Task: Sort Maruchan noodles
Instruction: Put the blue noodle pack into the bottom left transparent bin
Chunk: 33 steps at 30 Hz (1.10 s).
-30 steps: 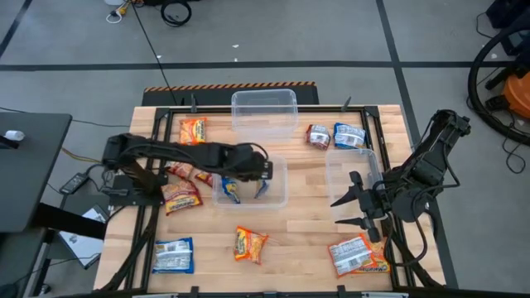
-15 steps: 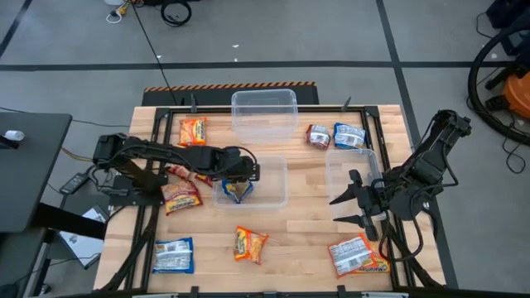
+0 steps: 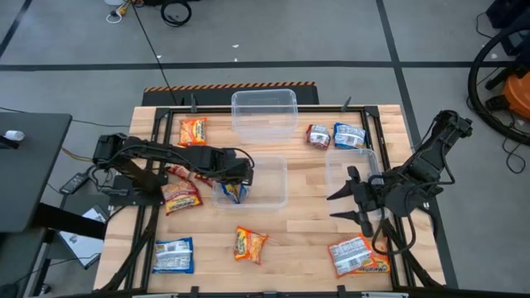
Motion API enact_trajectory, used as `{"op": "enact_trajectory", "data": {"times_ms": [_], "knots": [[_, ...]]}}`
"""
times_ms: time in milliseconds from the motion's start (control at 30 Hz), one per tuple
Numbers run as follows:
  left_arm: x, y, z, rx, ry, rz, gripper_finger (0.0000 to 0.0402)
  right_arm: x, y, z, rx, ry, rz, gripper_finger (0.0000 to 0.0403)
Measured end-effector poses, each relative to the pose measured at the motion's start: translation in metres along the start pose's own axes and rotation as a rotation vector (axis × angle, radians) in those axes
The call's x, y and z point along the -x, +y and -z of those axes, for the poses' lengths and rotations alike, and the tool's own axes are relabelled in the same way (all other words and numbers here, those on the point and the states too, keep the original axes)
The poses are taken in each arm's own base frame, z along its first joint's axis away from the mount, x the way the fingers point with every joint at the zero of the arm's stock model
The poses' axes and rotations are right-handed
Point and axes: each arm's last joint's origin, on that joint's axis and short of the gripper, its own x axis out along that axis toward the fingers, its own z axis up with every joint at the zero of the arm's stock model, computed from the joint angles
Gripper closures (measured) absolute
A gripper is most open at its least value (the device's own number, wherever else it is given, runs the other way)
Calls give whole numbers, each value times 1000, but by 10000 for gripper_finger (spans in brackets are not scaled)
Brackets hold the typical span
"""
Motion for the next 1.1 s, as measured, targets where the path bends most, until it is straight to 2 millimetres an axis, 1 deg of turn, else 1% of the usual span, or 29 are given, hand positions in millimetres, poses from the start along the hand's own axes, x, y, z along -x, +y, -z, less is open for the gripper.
{"op": "enact_trajectory", "data": {"times_ms": [133, 267, 367, 500, 533, 700, 933, 1033, 1100], "knots": [[0, 0, 0, -26, 2, 2, 306, -1, -1, 0, -5, 2, -2, 186], [0, 1, 1, -78, 30, -3, 305, -1, -1, 0, -8, 3, -3, 186], [0, 1, 1, -79, 17, -7, 323, -1, -1, 0, -10, 3, -3, 186], [0, 1, 0, -52, 9, -8, 381, -1, -1, 0, -18, 2, -3, 186], [0, 1, 0, -50, 8, -6, 387, -1, -1, 0, -27, 3, -4, 186], [1, -3, -1, -11, 11, 43, 387, 0, 0, 0, -34, 21, -39, 186], [4, -25, -3, 52, -55, 249, 391, 0, 0, 0, -34, 24, -44, 186], [4, -24, 0, 58, -64, 232, 391, 0, 0, 0, -35, 24, -44, 186], [1, -18, 3, 50, -58, 160, 391, 0, 1, 0, -35, 24, -44, 186]]}}
